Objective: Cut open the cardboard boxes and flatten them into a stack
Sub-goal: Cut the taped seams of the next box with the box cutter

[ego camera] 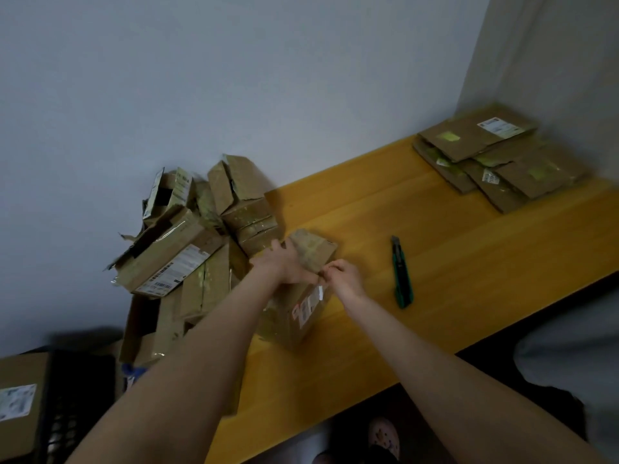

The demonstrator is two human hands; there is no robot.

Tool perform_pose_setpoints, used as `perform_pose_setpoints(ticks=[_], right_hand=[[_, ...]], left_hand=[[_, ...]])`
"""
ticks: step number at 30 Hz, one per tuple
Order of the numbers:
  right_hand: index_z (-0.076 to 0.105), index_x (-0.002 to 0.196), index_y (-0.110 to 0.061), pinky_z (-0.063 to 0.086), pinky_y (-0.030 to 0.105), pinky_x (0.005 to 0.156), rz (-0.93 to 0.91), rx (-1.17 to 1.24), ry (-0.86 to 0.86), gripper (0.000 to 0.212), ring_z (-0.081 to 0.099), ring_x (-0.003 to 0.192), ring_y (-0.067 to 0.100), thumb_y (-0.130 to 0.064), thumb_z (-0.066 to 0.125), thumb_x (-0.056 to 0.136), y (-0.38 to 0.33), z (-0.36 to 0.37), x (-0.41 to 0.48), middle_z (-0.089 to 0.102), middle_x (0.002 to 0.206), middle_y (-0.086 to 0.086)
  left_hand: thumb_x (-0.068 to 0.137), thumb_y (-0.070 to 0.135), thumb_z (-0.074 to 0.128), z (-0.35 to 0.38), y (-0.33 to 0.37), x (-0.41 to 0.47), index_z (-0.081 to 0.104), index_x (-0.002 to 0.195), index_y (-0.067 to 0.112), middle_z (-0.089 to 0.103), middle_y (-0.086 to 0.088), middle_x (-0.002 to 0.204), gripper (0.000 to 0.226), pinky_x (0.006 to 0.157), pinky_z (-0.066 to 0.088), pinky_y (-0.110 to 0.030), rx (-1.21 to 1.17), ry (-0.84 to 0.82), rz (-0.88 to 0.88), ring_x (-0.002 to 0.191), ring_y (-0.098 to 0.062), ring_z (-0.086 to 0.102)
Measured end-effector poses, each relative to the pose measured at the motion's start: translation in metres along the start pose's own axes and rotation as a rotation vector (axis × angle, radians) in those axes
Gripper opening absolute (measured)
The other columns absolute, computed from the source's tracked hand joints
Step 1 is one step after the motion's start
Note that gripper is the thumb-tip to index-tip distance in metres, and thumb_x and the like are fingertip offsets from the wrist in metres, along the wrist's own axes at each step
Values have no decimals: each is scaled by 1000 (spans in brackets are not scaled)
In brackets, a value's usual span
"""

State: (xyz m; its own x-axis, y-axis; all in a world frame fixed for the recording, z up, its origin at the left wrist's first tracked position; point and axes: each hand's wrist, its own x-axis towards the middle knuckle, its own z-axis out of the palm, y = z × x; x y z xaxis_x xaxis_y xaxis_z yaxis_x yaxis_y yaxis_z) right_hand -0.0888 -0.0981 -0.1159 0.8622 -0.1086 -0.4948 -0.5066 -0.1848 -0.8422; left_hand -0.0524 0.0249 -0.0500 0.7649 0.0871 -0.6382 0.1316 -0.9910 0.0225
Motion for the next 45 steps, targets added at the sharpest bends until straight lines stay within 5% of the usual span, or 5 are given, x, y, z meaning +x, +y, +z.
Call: perform_pose_setpoints(ticks=[16,23,32,39,45], right_hand=[[9,152,-26,31,45,110,140,-810,164,68,11,142,36,-23,49,97,65,-89,42,-6,158,14],[34,133,-20,44,42,94,72,-1017,168,38,37,125,33,-18,46,97,70,-87,56,34,141,11],[47,125,-9,47,36,70,197,-684,116,33,60,103,31,-24,53,96,67,-66,64,60,116,12],[52,114,-9,40,25,52,155,89,132,23,53,63,17,-26,48,100,28,-49,43,56,77,5],[51,110,-14,44,32,60,-29,-233,113,19,54,69,19,-28,50,98,11,-59,7,56,83,4]], left_hand=[[70,62,66,-40,21,11,6,155,22,25,-7,142,112,109,28,-42,278,494,583,127,-29,32],[74,60,67,-15,12,21,-18,152,24,0,-14,158,121,119,3,-48,399,287,532,145,-31,7],[72,66,67,24,0,20,-11,153,14,2,-4,160,123,117,8,-60,185,265,221,147,-27,6],[70,67,67,9,8,21,2,154,15,17,-5,154,119,117,14,-55,268,423,485,141,-28,17],[74,53,74,13,6,29,-6,154,16,5,-5,160,119,119,11,-52,299,284,510,147,-27,4]])
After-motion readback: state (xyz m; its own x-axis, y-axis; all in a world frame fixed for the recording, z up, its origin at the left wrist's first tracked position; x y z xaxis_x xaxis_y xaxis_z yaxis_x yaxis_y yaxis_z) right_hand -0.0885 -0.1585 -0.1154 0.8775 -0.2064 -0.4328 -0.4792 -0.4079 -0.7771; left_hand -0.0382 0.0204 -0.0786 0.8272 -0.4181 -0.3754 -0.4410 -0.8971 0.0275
